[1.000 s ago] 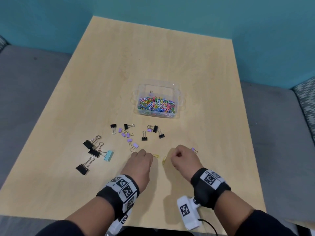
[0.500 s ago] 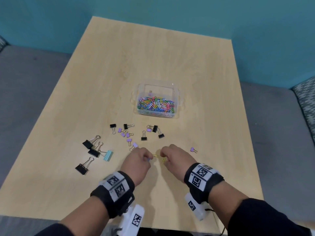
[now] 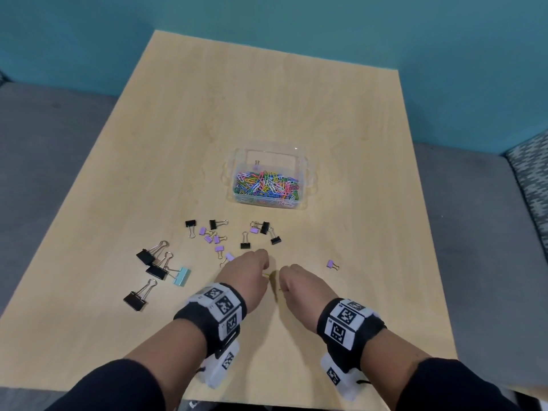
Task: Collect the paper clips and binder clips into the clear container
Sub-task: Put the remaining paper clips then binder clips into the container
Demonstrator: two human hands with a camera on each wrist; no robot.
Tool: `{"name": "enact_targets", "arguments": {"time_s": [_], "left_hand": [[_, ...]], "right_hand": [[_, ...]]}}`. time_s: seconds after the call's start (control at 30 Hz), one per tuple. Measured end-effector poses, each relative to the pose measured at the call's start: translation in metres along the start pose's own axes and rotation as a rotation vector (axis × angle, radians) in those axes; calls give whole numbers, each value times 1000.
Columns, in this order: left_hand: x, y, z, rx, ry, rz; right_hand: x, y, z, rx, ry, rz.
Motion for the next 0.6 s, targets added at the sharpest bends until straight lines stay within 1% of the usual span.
{"name": "enact_targets", "arguments": {"time_s": [0.07,0.17,0.23,0.3,0.33,0.37,0.43,0.53,0.6], "left_hand": [[0,0,-5,111,54,3],[4,3,-5,165,52,27],[5,5,-6,197,63,18],[5,7,-7,220,90,17],[4,9,-8,228,105,23],[2,10,-9,234,121,27],[0,11,-13,260,151,32],[-1,16,-16,278,189,46],[-2,19,-21,304,222,61]], "right_hand": [[1,1,-2,28,25,-7],[1,-8,-7,156,99,-39],[1,-17,-16,390,182,-83],[5,-27,-24,705,285,-107],[8,-35,-25,811,311,-128],[15,-46,-25,847,314,-156],[31,-75,-18,789,270,-218],[65,-126,1,611,147,-340],[85,-150,13,501,95,-391]]}}
Point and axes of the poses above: each hand's wrist, its own x-axis towards the middle knuckle, its own y-axis out of the palm, z = x × y, the point moved 5 cm from there along x, towards the middle knuckle, and after that the axes turned 4 degrees about x, right-handed, at the moved point
